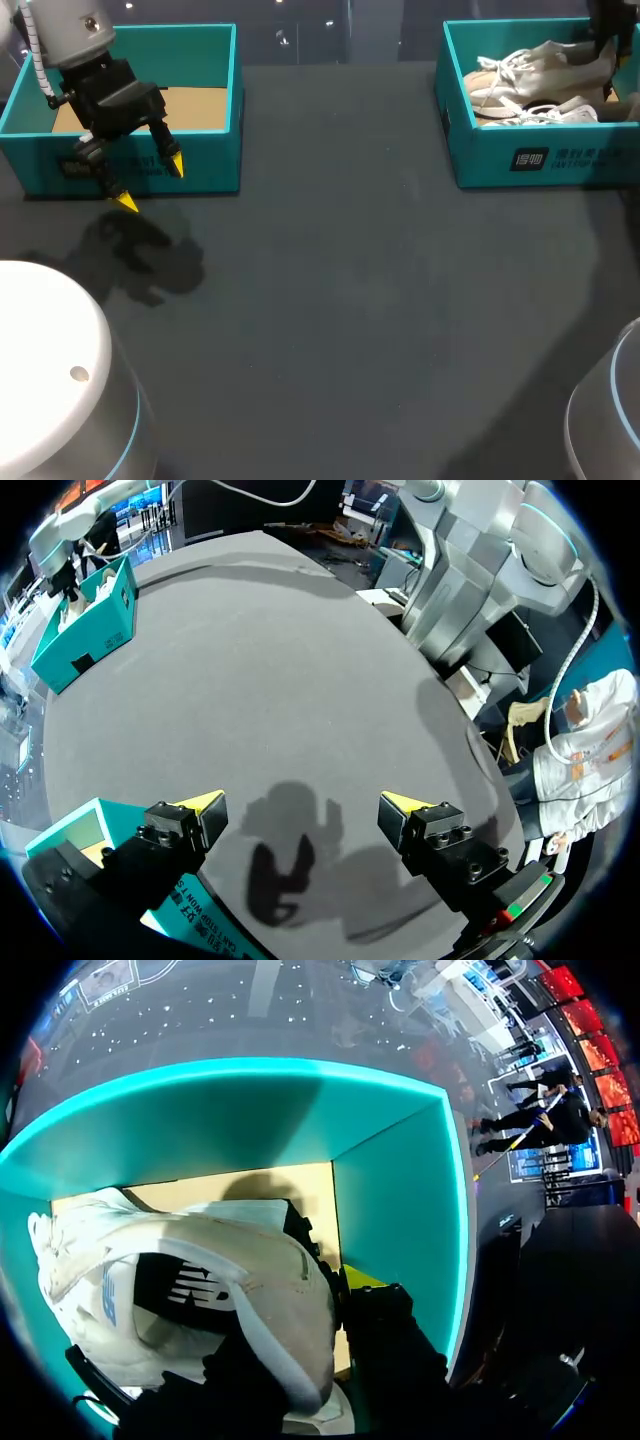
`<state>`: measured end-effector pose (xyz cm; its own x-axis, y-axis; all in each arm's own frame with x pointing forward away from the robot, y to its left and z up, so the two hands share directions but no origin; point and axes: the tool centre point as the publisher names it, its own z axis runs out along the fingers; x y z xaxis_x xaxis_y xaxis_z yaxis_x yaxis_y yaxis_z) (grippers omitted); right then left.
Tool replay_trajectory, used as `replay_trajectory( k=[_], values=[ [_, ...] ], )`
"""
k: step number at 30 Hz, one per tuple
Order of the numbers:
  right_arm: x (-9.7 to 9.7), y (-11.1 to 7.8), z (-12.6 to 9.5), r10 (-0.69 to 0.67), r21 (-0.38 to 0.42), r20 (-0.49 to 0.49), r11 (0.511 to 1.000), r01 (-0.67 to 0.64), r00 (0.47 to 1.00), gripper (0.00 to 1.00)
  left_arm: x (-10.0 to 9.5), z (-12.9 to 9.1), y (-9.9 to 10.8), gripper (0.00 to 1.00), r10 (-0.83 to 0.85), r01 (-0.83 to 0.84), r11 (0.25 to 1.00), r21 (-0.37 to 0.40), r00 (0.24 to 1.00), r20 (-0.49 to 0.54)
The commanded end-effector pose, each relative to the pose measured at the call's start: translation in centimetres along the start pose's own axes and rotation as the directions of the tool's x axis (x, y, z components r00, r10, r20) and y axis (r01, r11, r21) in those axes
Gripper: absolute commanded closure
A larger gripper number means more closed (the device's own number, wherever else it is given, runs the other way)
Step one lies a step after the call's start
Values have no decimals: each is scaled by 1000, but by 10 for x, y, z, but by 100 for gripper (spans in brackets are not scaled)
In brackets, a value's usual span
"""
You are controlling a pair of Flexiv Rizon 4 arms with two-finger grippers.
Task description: Take the shoe out of the shoebox, open the shoe tongue, remove and reinsert the insole, then place the shoe into the shoebox
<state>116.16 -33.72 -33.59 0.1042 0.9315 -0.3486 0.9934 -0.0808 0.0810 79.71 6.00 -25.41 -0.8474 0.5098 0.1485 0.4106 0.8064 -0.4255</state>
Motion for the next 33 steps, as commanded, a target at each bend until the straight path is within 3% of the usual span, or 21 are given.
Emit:
replay_trajectory(
  k=[1, 16, 21, 28, 33],
  values=[
    [2, 10, 6, 0, 31, -4, 1000, 0, 1000, 100, 1, 0, 0, 0, 0, 0, 1000, -3, 1000, 1],
    [9, 11, 15, -26, 47, -31, 999, 27, 999, 100, 1, 0, 0, 0, 0, 0, 1000, -3, 1000, 1],
    [10, 11, 16, -36, 51, -44, 998, 38, 998, 82, 1, 0, 0, 0, 0, 0, 1000, -3, 1000, 1],
    [11, 12, 16, -50, 45, -54, 998, 52, 997, 84, 1, 0, 0, 0, 0, 0, 1000, -3, 1000, 1],
    [12, 13, 18, -54, 44, -62, 997, 57, 997, 78, 1, 0, 0, 0, 0, 0, 1000, -3, 1000, 1]
  ],
)
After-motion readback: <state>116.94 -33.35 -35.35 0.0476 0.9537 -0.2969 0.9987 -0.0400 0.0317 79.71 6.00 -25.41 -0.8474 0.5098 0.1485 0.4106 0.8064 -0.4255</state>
